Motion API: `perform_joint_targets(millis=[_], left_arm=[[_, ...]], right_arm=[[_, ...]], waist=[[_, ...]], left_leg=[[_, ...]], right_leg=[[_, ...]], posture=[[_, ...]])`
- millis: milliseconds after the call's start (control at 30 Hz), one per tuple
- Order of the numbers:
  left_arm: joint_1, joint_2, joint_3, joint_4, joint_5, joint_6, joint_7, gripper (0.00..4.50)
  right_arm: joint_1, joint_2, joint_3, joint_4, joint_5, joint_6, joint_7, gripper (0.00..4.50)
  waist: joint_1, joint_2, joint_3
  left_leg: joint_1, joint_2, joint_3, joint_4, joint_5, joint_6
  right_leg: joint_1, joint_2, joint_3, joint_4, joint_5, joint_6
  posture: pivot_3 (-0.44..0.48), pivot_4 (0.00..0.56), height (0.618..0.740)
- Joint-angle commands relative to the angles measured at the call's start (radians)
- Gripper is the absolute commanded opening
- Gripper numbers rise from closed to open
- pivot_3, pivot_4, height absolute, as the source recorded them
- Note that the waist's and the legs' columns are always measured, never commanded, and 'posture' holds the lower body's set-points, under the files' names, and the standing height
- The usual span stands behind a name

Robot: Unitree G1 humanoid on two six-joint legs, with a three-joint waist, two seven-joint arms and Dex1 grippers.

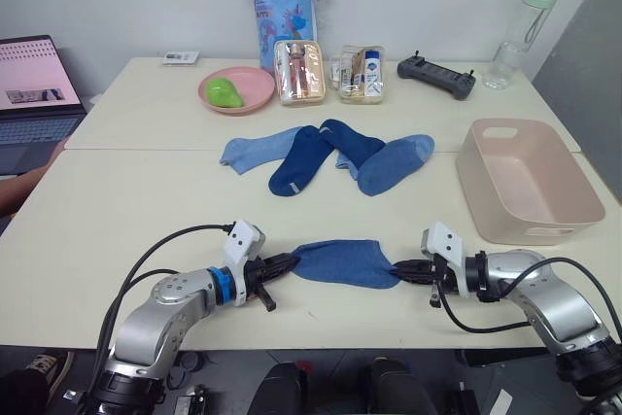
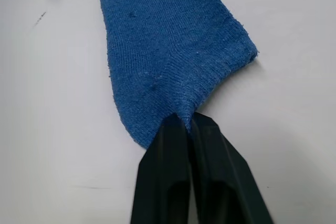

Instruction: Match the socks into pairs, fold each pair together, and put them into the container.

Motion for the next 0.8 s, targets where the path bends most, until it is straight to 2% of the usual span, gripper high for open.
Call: perform_joint_targets(millis=[33, 233, 467, 767, 800], left_arm=[[-0.007, 0.006, 0.007, 0.007, 0.013, -0.019, 0.002, 1.28], [-0.015, 0.040, 0.053, 0.005, -0.004, -0.050, -0.031, 3.10], [-0.038, 0.096, 0.096, -0.001, -0.048, -0.031, -0.090, 3.10], [-0.063, 0.113, 0.116, -0.021, -0.055, -0.043, -0.107, 3.10], [-0.067, 0.114, 0.103, -0.036, -0.049, -0.053, -0.117, 3.13]], right_arm=[[0.001, -0.009, -0.028, -0.010, 0.002, -0.012, -0.003, 1.46], [-0.001, -0.034, -0.066, -0.055, 0.038, -0.008, 0.027, 3.56], [-0.062, -0.035, -0.105, -0.059, 0.084, 0.019, 0.026, 3.56], [-0.090, -0.007, -0.094, -0.041, 0.092, -0.027, 0.029, 3.56], [-0.092, 0.007, -0.073, -0.036, 0.071, -0.058, 0.026, 3.39]], waist=[[0.000, 0.000, 0.000], [0.000, 0.000, 0.000], [-0.002, 0.000, 0.000], [-0.001, 0.000, 0.000], [-0.001, 0.000, 0.000]], left_leg=[[0.000, 0.000, 0.000, 0.000, 0.000, 0.000], [0.000, 0.000, 0.000, 0.000, 0.000, 0.000], [0.000, 0.000, 0.000, 0.000, 0.000, 0.000], [-0.001, 0.000, 0.000, 0.000, 0.000, 0.000], [-0.001, 0.000, 0.000, 0.000, 0.000, 0.000]], right_leg=[[0.000, 0.000, 0.000, 0.000, 0.000, 0.000], [0.000, 0.000, 0.000, 0.000, 0.000, 0.000], [0.000, 0.000, 0.000, 0.000, 0.000, 0.000], [-0.001, 0.000, 0.000, 0.000, 0.000, 0.000], [-0.001, 0.000, 0.000, 0.000, 0.000, 0.000]], posture=[[0.000, 0.150, 0.740], [0.000, 0.150, 0.740], [0.000, 0.150, 0.740], [0.000, 0.150, 0.740], [0.000, 0.150, 0.740]])
